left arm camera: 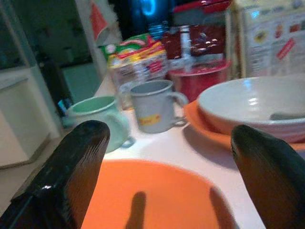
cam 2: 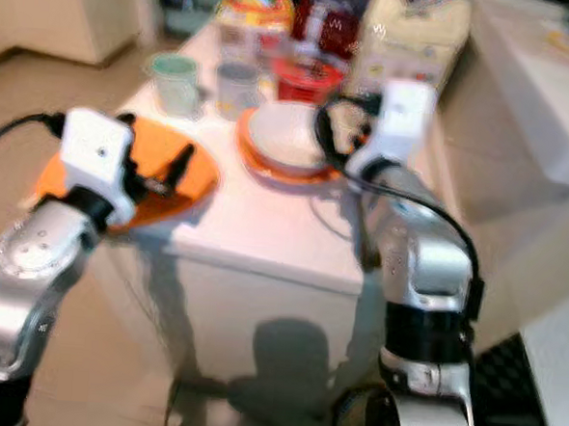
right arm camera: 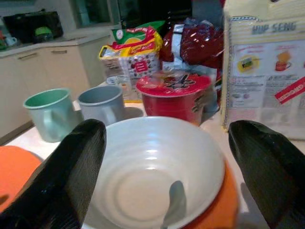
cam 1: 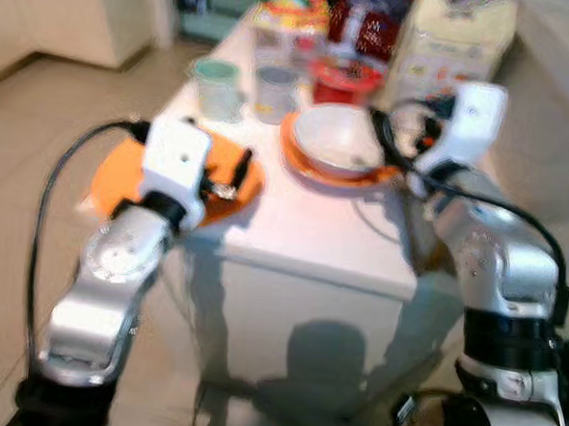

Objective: Setting the table

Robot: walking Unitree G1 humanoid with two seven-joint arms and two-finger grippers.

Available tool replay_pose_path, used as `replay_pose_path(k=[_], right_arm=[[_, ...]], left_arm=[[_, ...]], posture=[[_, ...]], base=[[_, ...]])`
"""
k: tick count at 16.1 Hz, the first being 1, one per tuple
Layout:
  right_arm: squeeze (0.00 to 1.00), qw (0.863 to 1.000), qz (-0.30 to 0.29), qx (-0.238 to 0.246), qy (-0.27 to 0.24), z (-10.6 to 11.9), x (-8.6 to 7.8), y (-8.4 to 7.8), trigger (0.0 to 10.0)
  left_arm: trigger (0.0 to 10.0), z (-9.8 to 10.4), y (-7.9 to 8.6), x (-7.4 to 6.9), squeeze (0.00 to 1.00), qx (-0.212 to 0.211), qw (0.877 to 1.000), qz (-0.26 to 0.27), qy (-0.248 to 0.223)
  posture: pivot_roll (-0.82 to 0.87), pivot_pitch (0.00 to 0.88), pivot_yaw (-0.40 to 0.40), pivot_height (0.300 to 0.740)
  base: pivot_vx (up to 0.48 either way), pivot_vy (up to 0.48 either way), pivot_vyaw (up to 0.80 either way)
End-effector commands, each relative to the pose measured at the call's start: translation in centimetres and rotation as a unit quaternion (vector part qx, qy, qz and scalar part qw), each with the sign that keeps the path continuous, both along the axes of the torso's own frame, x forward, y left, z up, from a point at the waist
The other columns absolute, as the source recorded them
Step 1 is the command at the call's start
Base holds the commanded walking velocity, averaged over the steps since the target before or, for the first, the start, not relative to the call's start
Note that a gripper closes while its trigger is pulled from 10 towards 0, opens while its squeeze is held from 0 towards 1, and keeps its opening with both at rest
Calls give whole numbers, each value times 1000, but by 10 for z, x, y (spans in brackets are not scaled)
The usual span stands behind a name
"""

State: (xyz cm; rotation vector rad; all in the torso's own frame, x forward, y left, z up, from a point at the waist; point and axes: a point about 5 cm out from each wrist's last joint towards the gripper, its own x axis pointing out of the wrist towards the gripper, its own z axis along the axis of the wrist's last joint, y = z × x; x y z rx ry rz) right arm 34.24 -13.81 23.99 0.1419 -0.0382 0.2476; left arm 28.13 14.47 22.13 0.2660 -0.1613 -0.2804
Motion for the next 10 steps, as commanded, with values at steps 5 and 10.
replay_pose_path(k=[5,10], right_arm=[[1000,999,-33,-4,12,4,4,-21,10000],[1000,998,-8,16,61,-7,17,-11,10000]], left_arm=[[10000,2,-8,-5,0,2,1000,-17,-6],[10000,3,-7,-5,0,10,1000,-17,-6]], posture=[[99,0,-87,740],[103,0,-87,740]], base=[[0,0,0],[0,0,0]])
